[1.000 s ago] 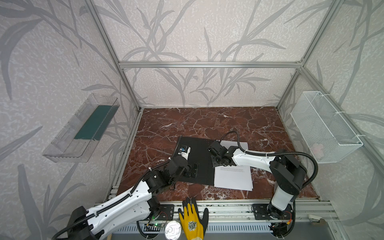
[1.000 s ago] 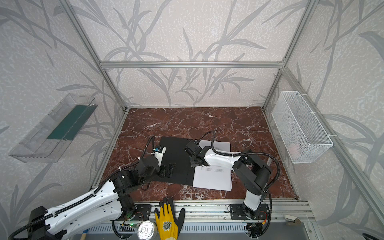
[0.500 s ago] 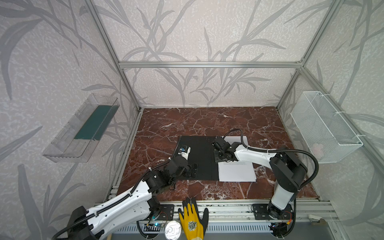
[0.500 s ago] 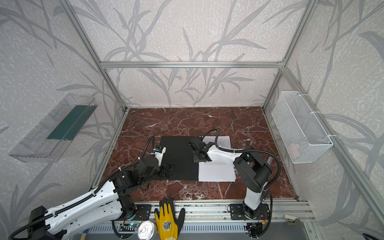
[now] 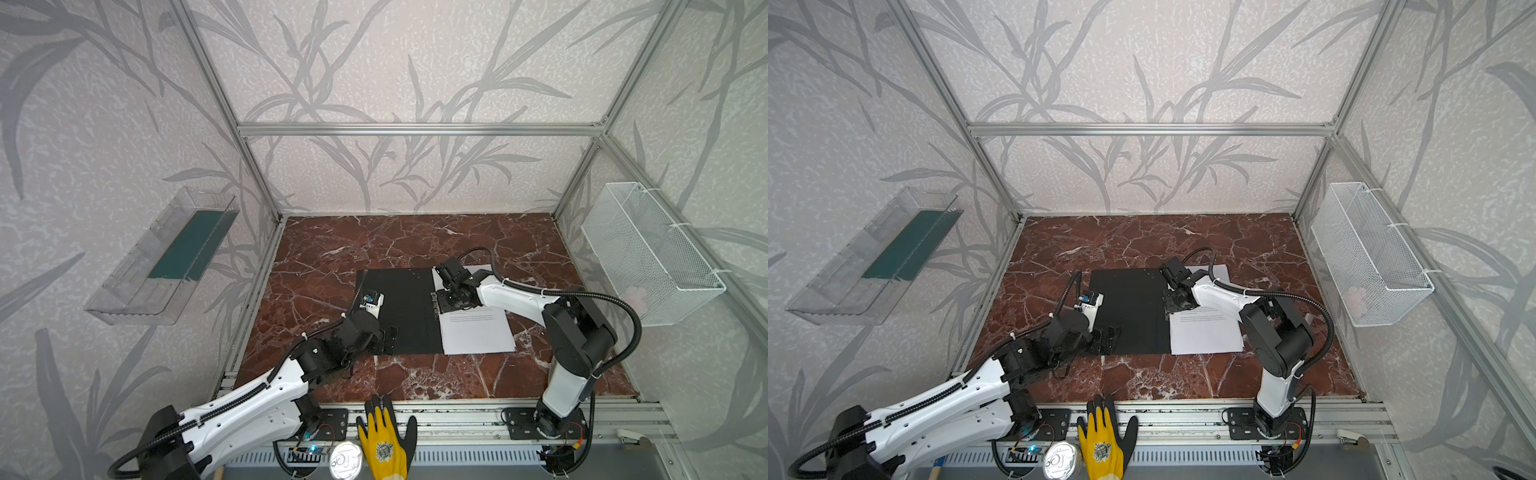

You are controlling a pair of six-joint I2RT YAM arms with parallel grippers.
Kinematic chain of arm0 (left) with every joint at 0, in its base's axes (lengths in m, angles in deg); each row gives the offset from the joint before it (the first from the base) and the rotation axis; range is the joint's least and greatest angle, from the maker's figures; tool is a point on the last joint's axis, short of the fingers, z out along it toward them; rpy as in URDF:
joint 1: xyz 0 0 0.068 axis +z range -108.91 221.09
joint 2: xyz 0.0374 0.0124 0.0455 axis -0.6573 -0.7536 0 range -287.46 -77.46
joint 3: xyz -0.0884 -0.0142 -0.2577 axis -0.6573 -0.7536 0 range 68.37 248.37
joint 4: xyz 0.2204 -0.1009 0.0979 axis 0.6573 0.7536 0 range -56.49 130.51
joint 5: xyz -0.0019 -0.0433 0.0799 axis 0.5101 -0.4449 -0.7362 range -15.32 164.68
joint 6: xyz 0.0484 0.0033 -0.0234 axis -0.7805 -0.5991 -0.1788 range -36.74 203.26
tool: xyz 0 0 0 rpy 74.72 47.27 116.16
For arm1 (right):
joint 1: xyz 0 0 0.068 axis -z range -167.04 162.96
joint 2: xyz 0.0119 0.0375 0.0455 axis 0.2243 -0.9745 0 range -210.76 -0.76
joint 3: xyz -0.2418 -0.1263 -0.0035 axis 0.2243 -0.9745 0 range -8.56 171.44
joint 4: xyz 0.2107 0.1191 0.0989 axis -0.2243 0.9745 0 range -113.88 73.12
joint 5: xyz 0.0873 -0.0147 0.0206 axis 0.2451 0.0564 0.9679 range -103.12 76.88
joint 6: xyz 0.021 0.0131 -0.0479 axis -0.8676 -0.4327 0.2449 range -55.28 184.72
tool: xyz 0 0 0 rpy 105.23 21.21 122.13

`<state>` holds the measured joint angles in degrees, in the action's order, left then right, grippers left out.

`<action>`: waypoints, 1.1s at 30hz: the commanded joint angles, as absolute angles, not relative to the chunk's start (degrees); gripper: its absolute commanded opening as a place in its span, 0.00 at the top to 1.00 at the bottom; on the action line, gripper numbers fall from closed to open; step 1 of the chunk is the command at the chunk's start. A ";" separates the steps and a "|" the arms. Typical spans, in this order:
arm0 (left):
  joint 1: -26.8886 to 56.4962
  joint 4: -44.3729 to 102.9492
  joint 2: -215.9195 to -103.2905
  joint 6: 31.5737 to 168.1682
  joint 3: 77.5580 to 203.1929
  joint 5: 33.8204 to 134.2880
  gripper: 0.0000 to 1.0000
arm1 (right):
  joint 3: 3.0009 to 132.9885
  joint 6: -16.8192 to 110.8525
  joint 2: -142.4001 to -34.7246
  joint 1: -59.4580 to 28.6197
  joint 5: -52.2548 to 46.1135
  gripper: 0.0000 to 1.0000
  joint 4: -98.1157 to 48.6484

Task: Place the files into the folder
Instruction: 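Push the clip lever down with the right gripper while left gripper holds folder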

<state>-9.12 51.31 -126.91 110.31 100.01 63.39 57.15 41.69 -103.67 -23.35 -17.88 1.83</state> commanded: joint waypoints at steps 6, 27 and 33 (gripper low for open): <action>-9.25 48.87 -129.48 111.74 99.21 64.25 0.01 | 57.16 44.05 -98.87 -22.28 -9.60 0.74 1.60; 6.49 26.43 -153.26 125.72 97.72 90.68 0.01 | 49.02 11.44 -88.25 -22.98 -3.61 0.62 -15.26; 10.16 20.91 -159.32 127.17 96.58 95.76 0.01 | 42.99 -2.01 -83.34 -24.07 -9.68 0.64 -18.20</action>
<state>9.04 24.27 -157.23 125.79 97.04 91.81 44.06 7.35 -86.04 -23.40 -5.77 -15.17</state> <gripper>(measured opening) 0.991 0.358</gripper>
